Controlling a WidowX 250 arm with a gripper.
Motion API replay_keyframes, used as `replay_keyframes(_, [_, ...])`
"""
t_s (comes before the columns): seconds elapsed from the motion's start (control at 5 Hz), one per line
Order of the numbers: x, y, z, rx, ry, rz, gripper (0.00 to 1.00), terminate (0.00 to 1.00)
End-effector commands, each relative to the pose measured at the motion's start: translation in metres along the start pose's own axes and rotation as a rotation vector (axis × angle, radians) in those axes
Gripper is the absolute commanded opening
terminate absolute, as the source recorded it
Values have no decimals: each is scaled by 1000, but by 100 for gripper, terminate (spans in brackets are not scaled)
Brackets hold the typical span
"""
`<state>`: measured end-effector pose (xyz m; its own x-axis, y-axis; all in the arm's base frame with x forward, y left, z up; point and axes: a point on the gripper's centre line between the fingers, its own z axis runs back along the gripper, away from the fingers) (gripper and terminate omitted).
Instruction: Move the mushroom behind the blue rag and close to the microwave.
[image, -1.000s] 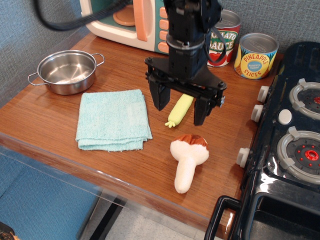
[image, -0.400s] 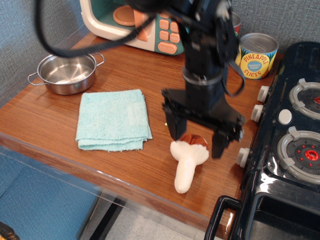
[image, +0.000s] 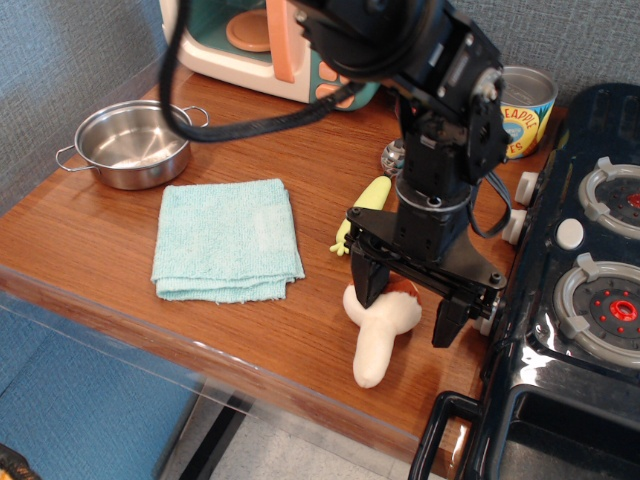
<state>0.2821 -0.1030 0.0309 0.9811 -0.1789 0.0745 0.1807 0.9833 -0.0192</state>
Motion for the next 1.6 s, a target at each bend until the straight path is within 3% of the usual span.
replay_keyframes(0.0, [1, 6, -1, 31, 12, 21, 0, 0])
replay_keyframes(0.4, [2, 15, 0, 31, 20, 50, 0, 0])
replay_keyframes(0.8, [4, 29, 21, 23, -7, 48, 0, 0])
replay_keyframes(1.0, [17, 46, 56, 35, -106, 51, 0, 0])
replay_keyframes(1.4, [61, 118, 77, 110, -173, 200, 0, 0])
